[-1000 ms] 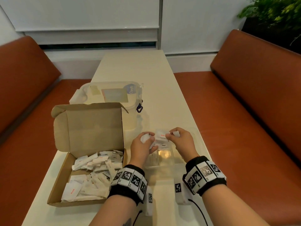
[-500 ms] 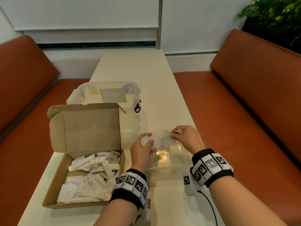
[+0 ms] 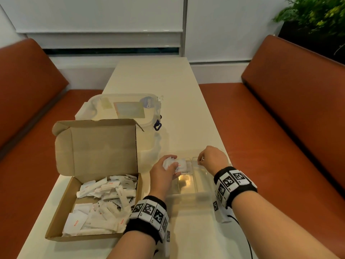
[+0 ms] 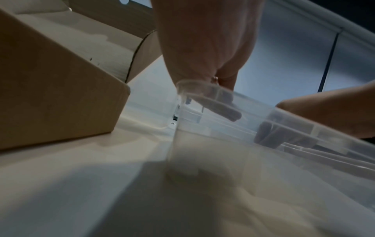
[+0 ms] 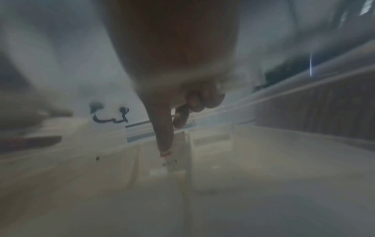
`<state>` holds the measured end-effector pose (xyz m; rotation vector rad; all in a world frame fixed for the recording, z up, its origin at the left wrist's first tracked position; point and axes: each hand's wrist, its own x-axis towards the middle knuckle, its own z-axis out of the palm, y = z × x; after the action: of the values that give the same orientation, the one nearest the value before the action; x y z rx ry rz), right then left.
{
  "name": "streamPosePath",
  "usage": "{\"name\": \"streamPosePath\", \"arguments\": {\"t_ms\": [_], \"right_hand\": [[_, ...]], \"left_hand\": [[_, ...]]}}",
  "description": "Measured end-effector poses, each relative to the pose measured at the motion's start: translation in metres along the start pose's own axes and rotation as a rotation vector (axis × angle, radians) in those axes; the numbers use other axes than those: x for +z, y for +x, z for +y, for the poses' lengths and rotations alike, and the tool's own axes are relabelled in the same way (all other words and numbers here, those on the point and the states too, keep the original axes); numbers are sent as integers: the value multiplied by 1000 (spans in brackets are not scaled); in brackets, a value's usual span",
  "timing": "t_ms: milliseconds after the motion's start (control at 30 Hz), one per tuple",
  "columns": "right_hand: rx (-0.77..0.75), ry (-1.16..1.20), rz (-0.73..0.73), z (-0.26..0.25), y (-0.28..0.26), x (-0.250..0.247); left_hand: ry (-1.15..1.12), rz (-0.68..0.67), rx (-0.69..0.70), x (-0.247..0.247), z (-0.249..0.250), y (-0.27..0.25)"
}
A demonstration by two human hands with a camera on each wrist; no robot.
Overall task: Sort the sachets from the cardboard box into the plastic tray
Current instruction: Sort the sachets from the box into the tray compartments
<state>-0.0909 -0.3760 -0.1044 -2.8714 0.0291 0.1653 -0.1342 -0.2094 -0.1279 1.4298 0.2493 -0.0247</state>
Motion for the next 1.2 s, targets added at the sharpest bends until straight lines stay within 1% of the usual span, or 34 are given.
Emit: {"name": "streamPosePath", "arguments": {"t_ms": [167, 267, 367, 467, 533, 600, 633, 700, 800, 900, 967, 1033, 1133, 1200], "right_hand": [[-32, -80, -7, 0, 4, 5], [-63, -128, 23, 1, 4, 9], [-80, -99, 58, 4, 3, 13], [-70, -91, 39, 5, 3, 12], [-55, -44, 34, 5, 2, 12], [-24, 112, 69, 3, 0, 10], [-1, 251, 102, 0, -2, 7], [75, 640, 142, -11, -5, -3], [136, 1237, 93, -30, -11, -17], [134, 1621, 61, -43, -16, -27], [159, 1780, 77, -47, -18, -27], [195, 1861, 100, -49, -19, -24], [204, 1881, 103, -51, -22, -19], [176, 1829, 75, -50, -21, -16]], "left_hand": [[0, -24, -21, 0, 2, -1], [9, -34, -24, 0, 2, 0], [8, -46, -34, 0, 3, 0], [23, -62, -39, 0, 4, 0], [35, -67, -30, 0, 4, 0], [49, -60, -12, 0, 4, -1], [54, -53, -5, 0, 4, -2], [50, -40, -16, 1, 7, -3], [12, -56, -79, 3, 12, -4], [-54, -141, -133, 5, 21, -9], [-140, -165, -173, 6, 26, -11], [-193, -188, -197, 4, 29, -12], [-175, -231, -208, 2, 31, -14], [-105, -224, -187, 1, 30, -13]]}}
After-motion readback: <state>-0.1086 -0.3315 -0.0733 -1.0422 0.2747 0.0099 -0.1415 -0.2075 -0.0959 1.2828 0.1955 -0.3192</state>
